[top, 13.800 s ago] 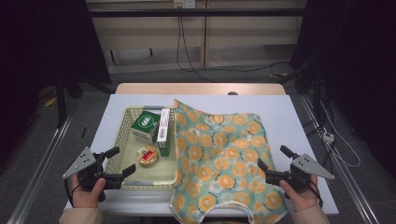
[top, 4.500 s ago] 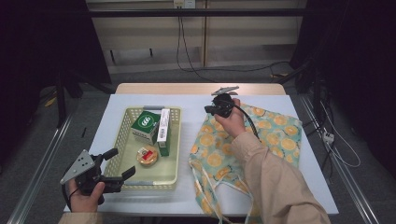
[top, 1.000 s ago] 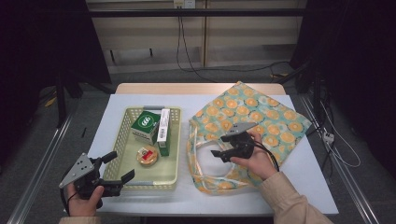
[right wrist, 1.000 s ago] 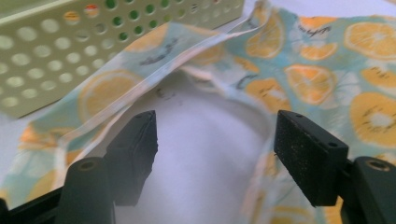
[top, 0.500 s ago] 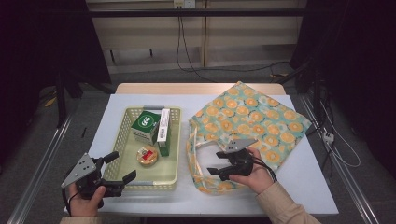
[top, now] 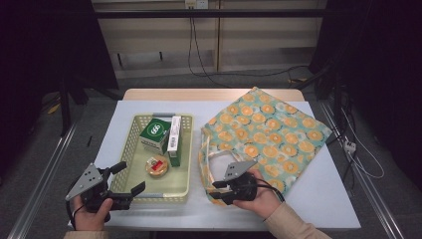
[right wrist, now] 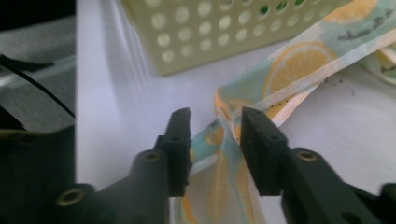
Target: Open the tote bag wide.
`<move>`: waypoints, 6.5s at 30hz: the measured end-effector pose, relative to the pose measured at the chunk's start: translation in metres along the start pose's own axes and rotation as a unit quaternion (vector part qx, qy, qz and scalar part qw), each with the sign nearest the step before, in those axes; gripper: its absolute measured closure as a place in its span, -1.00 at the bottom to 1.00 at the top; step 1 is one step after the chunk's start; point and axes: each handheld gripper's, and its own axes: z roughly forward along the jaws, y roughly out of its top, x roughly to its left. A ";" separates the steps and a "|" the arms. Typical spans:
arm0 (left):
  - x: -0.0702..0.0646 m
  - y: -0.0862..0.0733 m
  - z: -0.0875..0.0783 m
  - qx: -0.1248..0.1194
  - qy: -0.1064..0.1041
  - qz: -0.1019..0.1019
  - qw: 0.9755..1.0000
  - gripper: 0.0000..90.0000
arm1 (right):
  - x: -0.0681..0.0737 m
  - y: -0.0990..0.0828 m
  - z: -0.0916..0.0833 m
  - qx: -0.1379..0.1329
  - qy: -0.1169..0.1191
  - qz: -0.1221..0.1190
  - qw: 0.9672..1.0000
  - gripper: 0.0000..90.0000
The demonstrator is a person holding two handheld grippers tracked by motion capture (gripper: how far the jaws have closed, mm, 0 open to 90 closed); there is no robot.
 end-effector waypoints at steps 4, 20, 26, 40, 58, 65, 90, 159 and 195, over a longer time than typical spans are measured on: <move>0.000 0.001 0.000 0.002 -0.001 0.005 1.000 -0.91 | -0.001 -0.003 0.006 -0.008 -0.045 0.006 0.999 0.83; -0.001 0.001 0.000 0.000 0.000 0.004 1.000 -0.91 | -0.036 0.000 -0.043 -0.075 -0.078 0.051 0.993 1.00; -0.001 0.001 0.001 0.001 -0.001 0.005 1.000 -0.91 | -0.064 -0.010 -0.068 -0.101 -0.110 0.088 0.985 1.00; 0.001 0.000 0.001 0.001 0.002 0.006 1.000 -0.91 | -0.124 -0.031 -0.088 -0.105 -0.162 0.142 0.971 1.00; 0.003 -0.002 0.003 0.005 0.000 0.003 1.000 -0.91 | -0.154 -0.066 -0.084 -0.047 -0.226 0.167 0.959 0.49; 0.003 -0.001 0.002 0.004 0.000 0.004 1.000 -0.91 | -0.131 -0.044 -0.083 -0.056 -0.240 0.129 0.961 0.07; 0.003 -0.001 0.002 0.004 -0.004 0.002 1.000 -0.91 | -0.105 -0.038 -0.024 -0.006 -0.161 0.119 0.980 0.94; 0.001 -0.001 0.006 0.006 -0.008 0.003 1.000 -0.91 | -0.132 -0.052 -0.064 -0.060 -0.189 0.159 0.967 0.84; 0.007 -0.003 0.001 0.003 0.001 -0.005 1.000 -0.91 | -0.126 -0.008 -0.056 -0.086 -0.104 0.152 0.979 1.00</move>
